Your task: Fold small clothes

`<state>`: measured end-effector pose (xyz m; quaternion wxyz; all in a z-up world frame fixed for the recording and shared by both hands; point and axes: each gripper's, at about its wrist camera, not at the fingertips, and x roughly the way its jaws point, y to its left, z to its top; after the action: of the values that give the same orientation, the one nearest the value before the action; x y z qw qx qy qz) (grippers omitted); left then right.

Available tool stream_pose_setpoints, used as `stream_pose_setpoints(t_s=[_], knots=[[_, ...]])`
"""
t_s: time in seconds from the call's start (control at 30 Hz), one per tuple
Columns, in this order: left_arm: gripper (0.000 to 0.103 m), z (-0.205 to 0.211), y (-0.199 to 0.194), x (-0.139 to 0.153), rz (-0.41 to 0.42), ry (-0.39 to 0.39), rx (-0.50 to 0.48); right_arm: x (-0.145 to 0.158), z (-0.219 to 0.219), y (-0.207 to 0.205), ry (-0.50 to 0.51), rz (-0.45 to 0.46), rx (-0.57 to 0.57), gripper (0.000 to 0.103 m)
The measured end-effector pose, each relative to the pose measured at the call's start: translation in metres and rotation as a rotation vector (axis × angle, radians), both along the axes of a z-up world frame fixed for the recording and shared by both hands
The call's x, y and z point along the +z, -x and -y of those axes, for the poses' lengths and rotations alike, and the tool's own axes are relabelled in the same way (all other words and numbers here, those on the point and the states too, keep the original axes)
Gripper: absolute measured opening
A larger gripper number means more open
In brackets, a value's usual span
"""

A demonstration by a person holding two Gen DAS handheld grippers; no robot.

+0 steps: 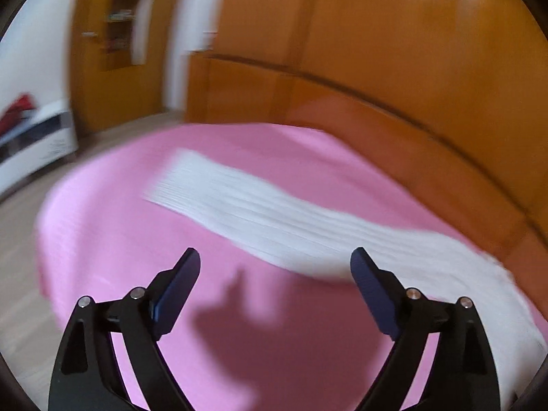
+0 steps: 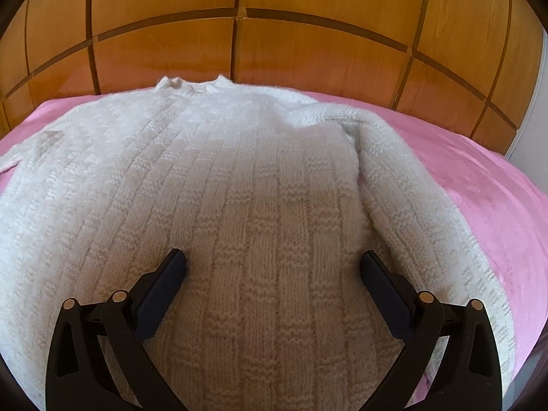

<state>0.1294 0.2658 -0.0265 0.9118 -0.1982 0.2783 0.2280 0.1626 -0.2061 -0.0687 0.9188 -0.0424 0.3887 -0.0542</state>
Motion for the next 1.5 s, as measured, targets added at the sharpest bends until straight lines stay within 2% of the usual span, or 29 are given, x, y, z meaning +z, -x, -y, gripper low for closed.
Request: stream_pose_setpoints(t_s=[0.1,0.2,0.27,0.33,0.4,0.47,0.53,0.73,0.87,1.0,1.1,1.17,1.2,1.27,1.3,1.37,1.5], knots=[[0.094,0.071,-0.013,-0.009,-0.020,0.036,-0.237,0.004,0.003,0.004,-0.027,0.011,0.003,0.100],[0.094,0.141,-0.026,-0.022,-0.054,0.035,-0.436,0.018,0.016,0.027,-0.129,0.082,-0.039,0.098],[0.095,0.168,-0.029,-0.029,-0.066,0.028,-0.493,0.027,0.030,0.048,-0.206,0.119,-0.072,0.094],[0.096,0.192,-0.032,-0.041,-0.074,0.057,-0.564,0.034,0.044,0.066,-0.238,0.130,-0.097,0.088],[0.100,0.206,-0.034,-0.055,-0.092,0.046,-0.600,0.039,0.061,0.083,-0.252,0.138,-0.135,0.085],[0.100,0.208,-0.035,-0.062,-0.122,0.007,-0.614,0.043,0.090,0.106,-0.251,0.155,-0.210,0.085],[0.101,0.198,-0.035,-0.065,-0.108,0.015,-0.622,0.044,0.115,0.124,-0.241,0.162,-0.292,0.085],[0.101,0.200,-0.023,-0.063,-0.087,0.033,-0.631,0.024,0.182,0.147,-0.253,0.038,-0.471,0.085],[0.101,0.203,-0.028,-0.066,-0.087,0.032,-0.631,0.006,0.194,0.155,-0.317,-0.062,-0.467,0.086],[0.101,0.201,-0.028,-0.067,-0.087,0.031,-0.631,-0.007,0.201,0.166,-0.418,-0.082,-0.479,0.087],[0.101,0.202,-0.024,-0.068,-0.094,0.022,-0.630,-0.006,0.200,0.164,-0.463,-0.095,-0.473,0.072],[0.101,0.203,-0.025,-0.068,-0.101,0.013,-0.629,0.000,0.192,0.166,-0.431,-0.100,-0.428,0.050],[0.101,0.204,-0.025,-0.068,-0.107,0.006,-0.628,0.004,0.185,0.164,-0.410,-0.109,-0.391,0.044],[0.101,0.206,-0.026,-0.068,-0.118,-0.009,-0.626,0.009,0.178,0.161,-0.374,-0.119,-0.350,0.023],[0.101,0.208,-0.027,-0.069,-0.126,-0.021,-0.624,0.012,0.175,0.160,-0.363,-0.120,-0.332,0.018],[0.101,0.212,-0.027,-0.069,-0.144,-0.048,-0.621,0.018,0.176,0.156,-0.344,-0.115,-0.308,0.014],[0.101,0.218,-0.029,-0.069,-0.157,-0.070,-0.618,0.039,0.203,0.142,-0.188,-0.050,-0.354,0.013]])
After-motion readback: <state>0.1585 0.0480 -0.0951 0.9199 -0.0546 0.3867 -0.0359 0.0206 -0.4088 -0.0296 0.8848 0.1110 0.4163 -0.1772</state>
